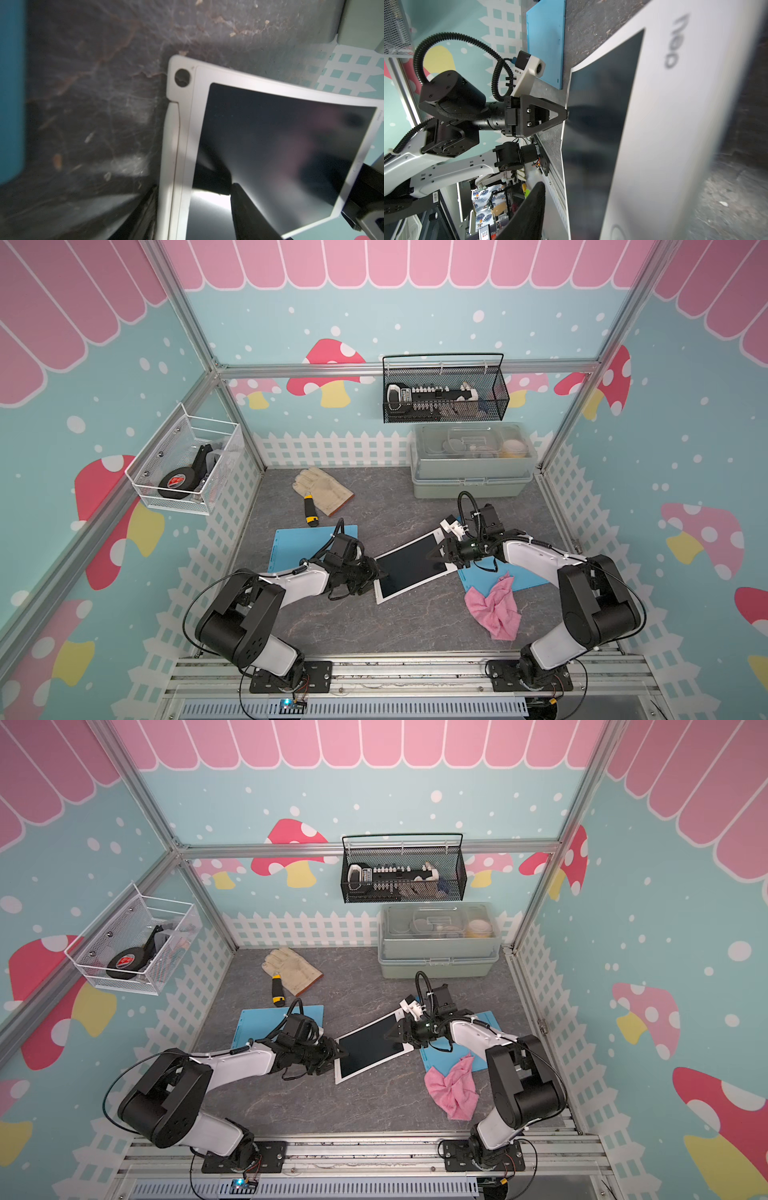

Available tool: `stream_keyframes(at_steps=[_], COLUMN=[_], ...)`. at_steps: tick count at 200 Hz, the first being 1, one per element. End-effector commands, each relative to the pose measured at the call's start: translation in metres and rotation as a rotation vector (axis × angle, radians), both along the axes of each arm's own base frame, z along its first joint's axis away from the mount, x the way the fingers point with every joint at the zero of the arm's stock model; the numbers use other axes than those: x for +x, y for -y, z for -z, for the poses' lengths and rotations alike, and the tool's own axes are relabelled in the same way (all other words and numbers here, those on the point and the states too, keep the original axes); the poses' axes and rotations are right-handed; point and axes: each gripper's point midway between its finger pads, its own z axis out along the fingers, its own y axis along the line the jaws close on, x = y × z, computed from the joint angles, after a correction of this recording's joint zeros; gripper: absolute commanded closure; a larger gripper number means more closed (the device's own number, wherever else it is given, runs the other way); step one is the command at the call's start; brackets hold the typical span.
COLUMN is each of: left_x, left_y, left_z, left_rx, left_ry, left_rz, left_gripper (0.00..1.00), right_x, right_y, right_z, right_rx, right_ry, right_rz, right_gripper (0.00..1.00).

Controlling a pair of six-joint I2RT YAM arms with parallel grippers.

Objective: Wipe the drawing tablet
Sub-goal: Adjust the drawing tablet at the center of the board.

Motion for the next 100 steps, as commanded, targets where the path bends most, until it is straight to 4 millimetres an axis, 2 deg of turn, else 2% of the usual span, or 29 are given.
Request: stream_keyframes(at_steps=[1,13,27,39,66,100], left_x=[-0.029,-0.025,-0.019,-0.014,-0.003,0.026], left_y=[-0.024,-0.021,-0.018,-0.018,-0.027,-0.031], left_z=[0.042,0.033,0.011,-0.012,-0.068,-0.148], left_rx=[0.150,0.145,0.156,0.162,0.163,0.004], left_ry=[-0.149,-0.131,-0.097,-0.073,-0.052,0.017], left_rz=[-0.031,-0.033,-0.031,-0.047,-0.184,-0.459], left_gripper=[0.44,0.44,0.44,0.43,0.42,0.35], right_x=[-0.007,-0.007,-0.007,-0.005,0.002,0.010], right_y=[-0.007,-0.004,0.001,0.005,0.010,0.019], right_z=[-0.012,-0.013,-0.019,-0.027,-0.059,-0.098], right_rx=[0.038,0.003,-0.059,-0.096,-0.126,-0.218], right_ry=[-0.013,0.011,0.074,0.132,0.306,0.595], right_rz=[-0.029,-0.036,-0.054,-0.057,-0.050,-0.044], right_gripper=[0.73,0.87,1.00,1.00,1.00,1.00])
